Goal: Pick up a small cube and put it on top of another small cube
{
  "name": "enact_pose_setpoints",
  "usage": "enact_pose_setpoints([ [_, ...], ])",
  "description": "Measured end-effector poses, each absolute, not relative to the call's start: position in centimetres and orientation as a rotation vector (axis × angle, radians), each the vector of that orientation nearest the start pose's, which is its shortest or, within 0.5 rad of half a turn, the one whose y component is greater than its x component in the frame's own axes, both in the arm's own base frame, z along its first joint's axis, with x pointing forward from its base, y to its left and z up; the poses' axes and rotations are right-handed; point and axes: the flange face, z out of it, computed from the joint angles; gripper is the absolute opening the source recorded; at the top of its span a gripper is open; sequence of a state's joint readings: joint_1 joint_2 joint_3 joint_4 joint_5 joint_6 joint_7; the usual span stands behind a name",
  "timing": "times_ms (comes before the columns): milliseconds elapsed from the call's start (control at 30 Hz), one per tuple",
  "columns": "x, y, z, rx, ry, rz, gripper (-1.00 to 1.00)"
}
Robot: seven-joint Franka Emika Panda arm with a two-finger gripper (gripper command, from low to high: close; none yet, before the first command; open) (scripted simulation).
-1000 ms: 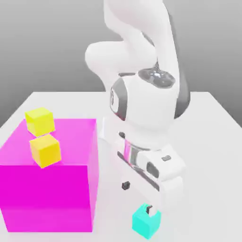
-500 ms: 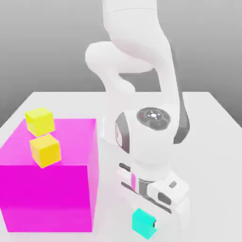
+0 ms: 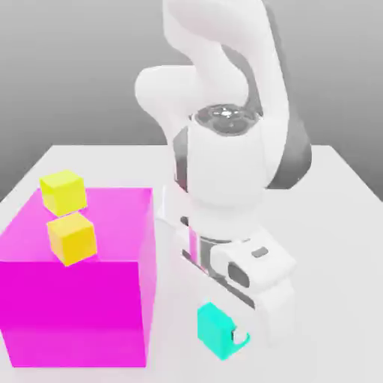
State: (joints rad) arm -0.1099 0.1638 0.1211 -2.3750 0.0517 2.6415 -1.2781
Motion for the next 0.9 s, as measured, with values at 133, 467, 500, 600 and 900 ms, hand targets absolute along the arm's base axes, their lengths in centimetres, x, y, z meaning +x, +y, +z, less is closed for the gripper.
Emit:
enact_pose_setpoints([
  [133, 53.8, -5.2, 30.7, -2.772, -1.5, -0.302, -1.0],
  [467, 51.8, -20.6, 36.8, -3.032, -0.801, -0.486, -1.0],
  [500, 51.3, -21.8, 37.0, -3.045, -0.753, -0.492, -1.0],
  [600, 49.5, -25.0, 37.1, -3.077, -0.637, -0.492, -1.0],
  [900, 42.6, -32.4, 34.9, -3.137, -0.44, -0.387, -1.0],
])
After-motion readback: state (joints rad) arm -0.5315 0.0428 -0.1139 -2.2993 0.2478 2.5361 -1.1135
